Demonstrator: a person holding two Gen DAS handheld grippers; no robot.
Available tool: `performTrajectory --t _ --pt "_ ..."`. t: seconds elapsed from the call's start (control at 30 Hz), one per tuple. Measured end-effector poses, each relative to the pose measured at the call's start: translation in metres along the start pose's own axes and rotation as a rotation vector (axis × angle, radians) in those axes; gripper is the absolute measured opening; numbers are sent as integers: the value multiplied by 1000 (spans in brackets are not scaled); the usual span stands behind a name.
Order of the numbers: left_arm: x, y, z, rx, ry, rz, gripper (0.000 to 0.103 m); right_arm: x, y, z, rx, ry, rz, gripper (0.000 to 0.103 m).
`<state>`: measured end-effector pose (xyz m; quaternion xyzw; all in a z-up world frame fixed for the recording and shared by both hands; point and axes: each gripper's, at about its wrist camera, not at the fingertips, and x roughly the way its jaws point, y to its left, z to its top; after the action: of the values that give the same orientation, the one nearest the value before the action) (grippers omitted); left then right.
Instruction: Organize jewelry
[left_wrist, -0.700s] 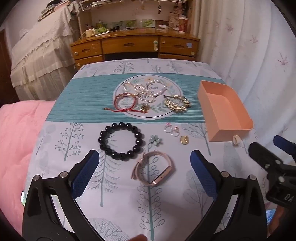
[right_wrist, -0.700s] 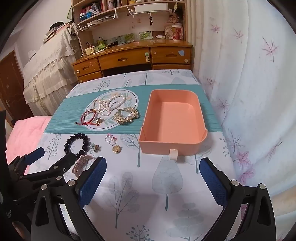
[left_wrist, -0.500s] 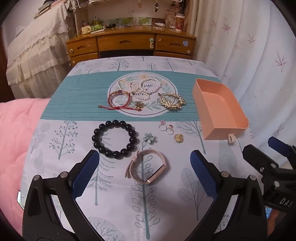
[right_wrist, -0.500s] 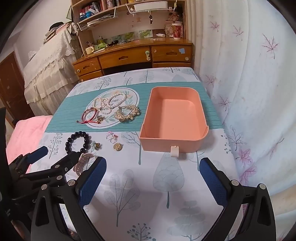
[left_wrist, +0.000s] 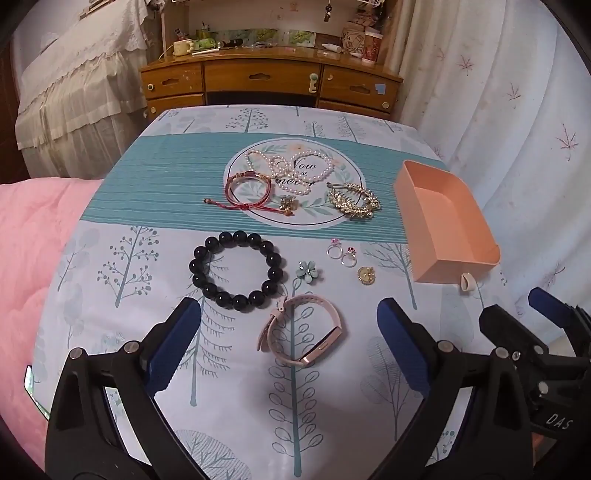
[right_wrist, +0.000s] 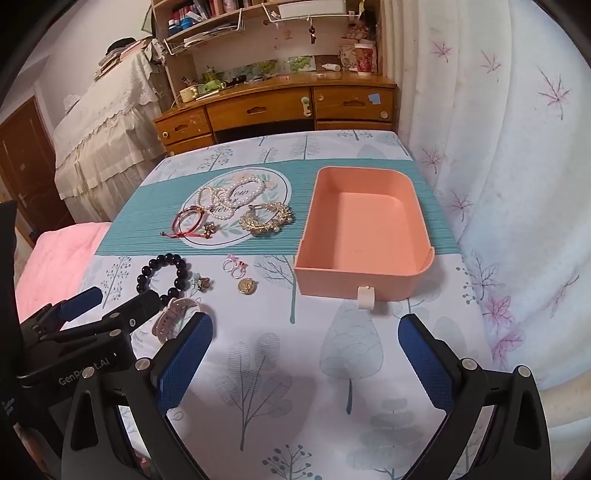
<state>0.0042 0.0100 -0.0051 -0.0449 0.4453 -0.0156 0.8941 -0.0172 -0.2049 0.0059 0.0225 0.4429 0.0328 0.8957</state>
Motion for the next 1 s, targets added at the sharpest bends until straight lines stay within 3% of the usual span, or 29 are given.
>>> performTrajectory --t 1.0 --pt "6 10 0 -3 -2 23 96 7 14 2 -30 8 12 102"
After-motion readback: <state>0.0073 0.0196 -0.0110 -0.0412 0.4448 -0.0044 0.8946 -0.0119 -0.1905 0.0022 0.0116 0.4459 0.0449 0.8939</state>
